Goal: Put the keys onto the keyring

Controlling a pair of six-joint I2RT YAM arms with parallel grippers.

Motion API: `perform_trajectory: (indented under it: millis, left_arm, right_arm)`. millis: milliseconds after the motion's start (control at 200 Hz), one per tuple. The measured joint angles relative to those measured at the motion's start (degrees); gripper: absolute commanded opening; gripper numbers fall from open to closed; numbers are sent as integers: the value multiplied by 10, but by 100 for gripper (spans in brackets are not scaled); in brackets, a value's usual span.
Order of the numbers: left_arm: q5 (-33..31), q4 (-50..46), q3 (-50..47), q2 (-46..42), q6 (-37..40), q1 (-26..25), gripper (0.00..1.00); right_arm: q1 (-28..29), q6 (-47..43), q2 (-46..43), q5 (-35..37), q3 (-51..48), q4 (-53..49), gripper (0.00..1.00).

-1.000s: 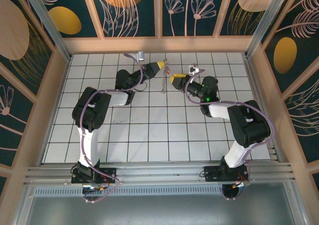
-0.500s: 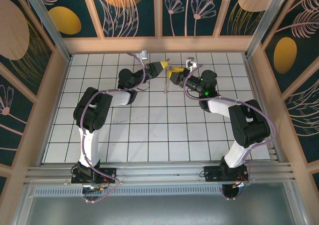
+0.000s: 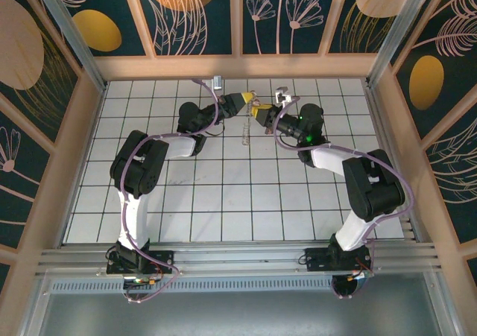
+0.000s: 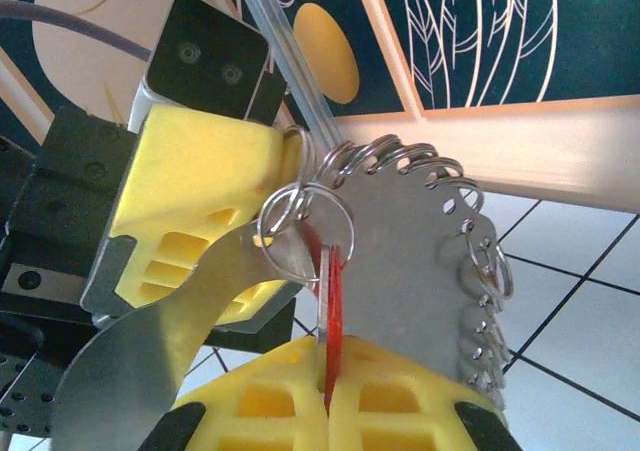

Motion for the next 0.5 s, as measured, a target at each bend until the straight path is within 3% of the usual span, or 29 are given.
perform_trajectory:
  millis: [496]
  left_arm:
    - [0, -1, 4, 0, 8, 0, 0]
  right_arm:
    - [21, -31, -18, -7, 10, -55, 0]
